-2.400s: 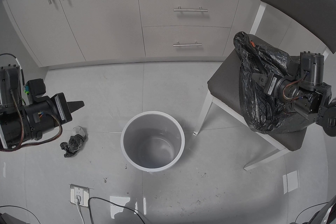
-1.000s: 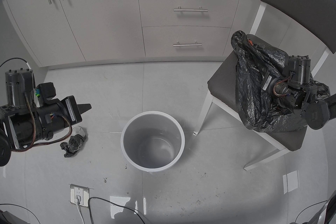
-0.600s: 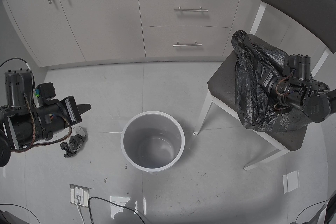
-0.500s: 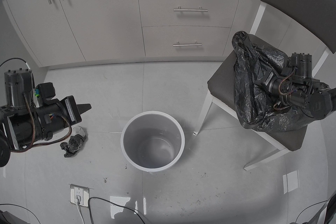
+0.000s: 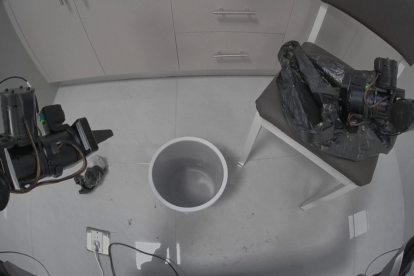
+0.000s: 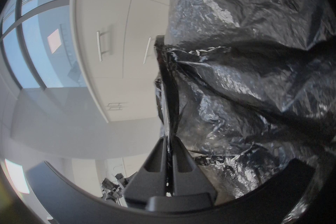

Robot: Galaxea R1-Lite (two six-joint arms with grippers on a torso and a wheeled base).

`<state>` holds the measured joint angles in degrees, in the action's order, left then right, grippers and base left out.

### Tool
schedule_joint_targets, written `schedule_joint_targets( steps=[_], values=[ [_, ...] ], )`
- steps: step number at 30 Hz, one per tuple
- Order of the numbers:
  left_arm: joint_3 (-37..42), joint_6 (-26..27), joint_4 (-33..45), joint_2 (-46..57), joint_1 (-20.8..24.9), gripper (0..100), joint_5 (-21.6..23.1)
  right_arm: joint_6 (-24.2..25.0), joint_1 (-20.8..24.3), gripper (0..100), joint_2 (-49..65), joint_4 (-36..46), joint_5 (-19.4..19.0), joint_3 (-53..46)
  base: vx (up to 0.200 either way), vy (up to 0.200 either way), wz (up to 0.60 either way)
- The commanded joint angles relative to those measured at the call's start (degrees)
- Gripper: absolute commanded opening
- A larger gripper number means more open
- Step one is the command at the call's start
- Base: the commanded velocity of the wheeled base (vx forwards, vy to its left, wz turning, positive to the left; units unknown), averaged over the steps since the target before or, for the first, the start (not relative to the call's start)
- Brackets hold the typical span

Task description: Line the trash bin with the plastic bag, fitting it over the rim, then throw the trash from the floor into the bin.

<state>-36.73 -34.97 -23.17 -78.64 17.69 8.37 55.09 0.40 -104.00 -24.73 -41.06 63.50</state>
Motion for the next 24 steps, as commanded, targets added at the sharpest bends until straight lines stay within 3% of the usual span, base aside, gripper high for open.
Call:
schedule_joint_targets(
  steps=[1,4,5,6,8,9,10,12,20,23,24],
  values=[
    [0.1,-0.5,0.0,0.1,3.1,0,0.1,0.5,-2.5,0,-1.6,-5.9,-8.4,-2.7,0.000,0.000,0.00],
    [0.2,-0.8,0.0,-0.5,5.4,0,0.2,0.5,-3.0,0,-2.7,-16.8,-14.5,-7.2,0.000,0.000,0.00],
    [0.2,-0.8,0.0,-0.5,5.5,0,0.2,0.5,-3.0,0,-2.7,-17.4,-14.7,-7.4,0.000,0.000,0.00],
    [0.2,-1.8,0.0,-1.2,6.7,0,0.8,1.3,-2.4,0,-2.7,-23.0,-15.5,-9.6,0.000,0.000,0.00],
    [-0.1,-4.5,0.0,-1.8,7.4,0,4.5,3.1,-0.9,0,-1.8,-26.2,-15.6,-10.9,0.000,0.000,0.00],
    [-0.2,-4.8,0.0,-1.9,7.4,0,4.8,3.2,-0.6,0,-1.7,-26.3,-15.6,-10.9,0.000,0.000,0.00],
    [-0.4,-8.4,0.0,-2.2,7.4,0,9.5,4.4,2.0,0,0.6,-26.4,-15.5,-10.9,0.000,0.000,0.00],
    [-0.5,-11.5,-0.1,-2.4,7.4,0,12.5,4.7,3.5,0,2.7,-26.2,-15.5,-11.0,0.000,0.000,0.00],
    [-0.3,-17.0,-6.4,-6.5,7.4,0,16.5,8.3,10.1,0,10.3,-25.8,-15.5,-10.9,0.000,0.000,0.00],
    [-0.4,-17.8,-7.0,-6.8,7.4,0,17.1,8.5,10.6,0,10.9,-25.8,-15.5,-10.9,0.000,0.000,0.00],
    [-0.4,-20.0,-10.9,-8.9,7.4,0,19.6,8.7,12.3,0,13.1,-25.8,-15.5,-10.9,0.000,0.000,0.00]
  ],
)
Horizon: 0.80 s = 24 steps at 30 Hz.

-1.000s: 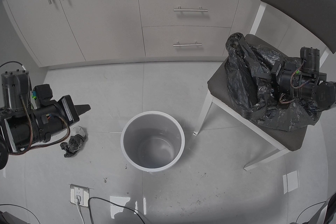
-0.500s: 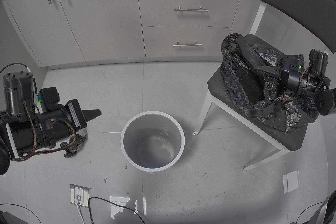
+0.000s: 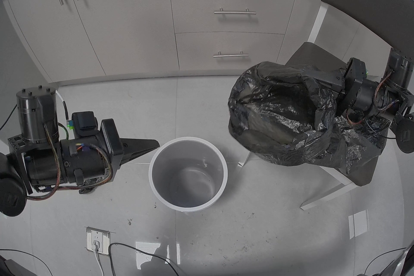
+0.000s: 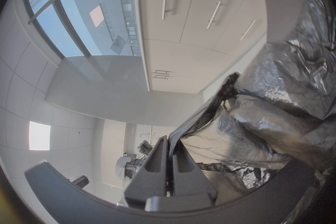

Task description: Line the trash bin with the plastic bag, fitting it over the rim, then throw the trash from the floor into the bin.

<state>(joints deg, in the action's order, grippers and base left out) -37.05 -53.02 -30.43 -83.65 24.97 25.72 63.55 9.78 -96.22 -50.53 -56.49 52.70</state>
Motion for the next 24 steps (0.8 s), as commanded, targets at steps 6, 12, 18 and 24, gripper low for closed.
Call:
schedule_joint_targets(
  steps=[6,12,18,24],
  values=[
    [0.0,-3.1,-7.7,-7.3,1.8,0,2.7,0.6,6.0,0,10.1,4.4,0.6,0.4,0.000,0.000,0.00],
    [0.0,-6.2,-9.8,-7.9,3.8,0,2.7,0.7,8.7,0,13.7,5.3,0.9,2.1,0.000,0.000,0.00],
    [0.6,-6.7,-12.2,-8.5,4.7,0,8.5,0.7,9.6,0,14.9,5.7,1.6,3.1,0.000,0.000,0.00],
    [0.4,-6.8,-12.3,-8.5,4.7,0,11.8,0.7,9.7,0,15.4,5.7,1.6,3.9,0.000,0.000,0.00]
  ],
)
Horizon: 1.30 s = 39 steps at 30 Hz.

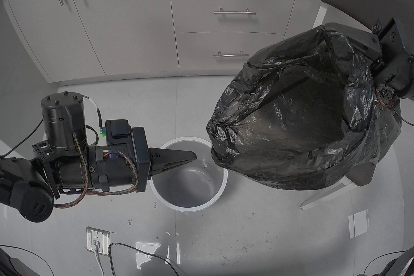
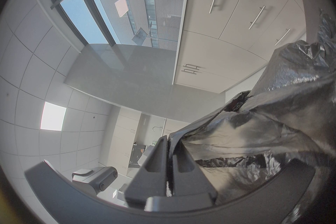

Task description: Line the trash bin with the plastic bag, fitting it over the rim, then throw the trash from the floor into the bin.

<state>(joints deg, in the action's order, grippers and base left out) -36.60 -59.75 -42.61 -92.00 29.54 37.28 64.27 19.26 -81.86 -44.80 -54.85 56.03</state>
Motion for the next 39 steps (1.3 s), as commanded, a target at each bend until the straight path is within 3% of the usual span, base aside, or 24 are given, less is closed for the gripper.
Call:
schedule_joint_targets(
  steps=[1,8,9,13,19,34,39],
  values=[
    [-0.2,-0.5,-0.2,0.2,0.1,0,0.2,0.4,0.2,0,1.0,0.0,0.0,0.7,0.000,0.000,0.00],
    [-0.1,-0.7,-4.2,-0.9,-1.2,0,0.4,1.5,0.1,0,0.8,0.0,0.0,0.9,0.000,0.000,0.00],
    [-0.1,-0.6,-4.7,-1.2,-1.2,100,0.3,1.7,0.1,0,0.8,0.0,0.0,0.9,0.000,0.000,0.00],
    [0.2,0.2,-5.2,-1.4,-1.0,100,0.5,1.9,-0.1,0,1.0,-0.1,0.0,0.9,0.000,0.000,0.00],
    [-0.1,-0.1,-8.3,-4.9,0.0,100,4.6,1.9,-0.1,0,1.1,-0.1,0.0,1.9,0.000,0.000,0.00],
    [-0.1,-0.4,-22.9,-15.0,8.1,100,5.0,2.0,0.3,0,1.4,-0.1,1.1,2.0,0.000,0.000,0.00],
    [-1.7,-0.5,-25.4,-17.4,8.4,100,5.5,2.0,0.4,0,1.4,-0.2,1.6,1.8,0.000,0.000,0.00]
  ],
)
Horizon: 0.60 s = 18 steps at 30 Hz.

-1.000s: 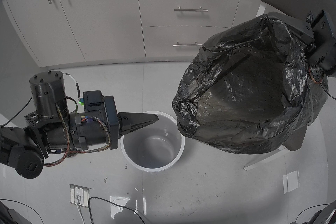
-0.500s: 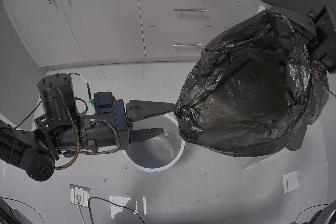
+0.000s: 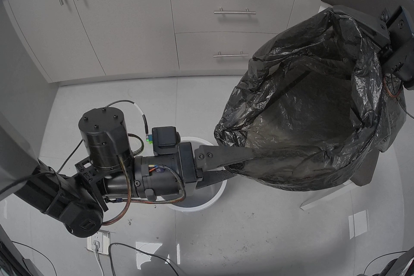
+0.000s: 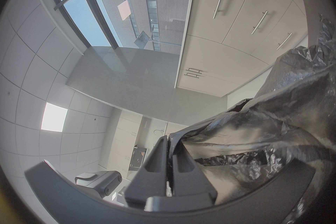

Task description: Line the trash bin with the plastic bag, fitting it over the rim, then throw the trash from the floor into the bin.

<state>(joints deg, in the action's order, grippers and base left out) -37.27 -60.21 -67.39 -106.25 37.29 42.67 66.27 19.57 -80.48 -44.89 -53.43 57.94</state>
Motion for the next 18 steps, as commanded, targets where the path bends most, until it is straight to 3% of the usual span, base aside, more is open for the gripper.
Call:
schedule_joint_targets(
  steps=[1,8,9,18],
  values=[
    [-1.2,-0.1,-0.6,-3.4,0.7,100,0.0,0.0,0.1,0,0.0,-0.1,0.3,-0.1,0.000,0.000,0.00],
    [-2.9,-0.3,-0.6,-5.3,0.7,100,-0.3,0.0,0.2,0,0.2,-0.1,0.4,-0.4,0.000,0.000,0.00],
    [-3.1,-0.3,-0.6,-5.3,0.7,0,-0.4,0.0,0.1,0,0.2,-0.1,0.4,-0.4,0.000,0.000,0.00],
    [-0.9,-0.3,-3.1,-1.9,-0.2,0,-0.5,-0.1,1.1,0,0.0,-0.1,0.4,-0.7,0.000,0.000,0.00]
  ],
)
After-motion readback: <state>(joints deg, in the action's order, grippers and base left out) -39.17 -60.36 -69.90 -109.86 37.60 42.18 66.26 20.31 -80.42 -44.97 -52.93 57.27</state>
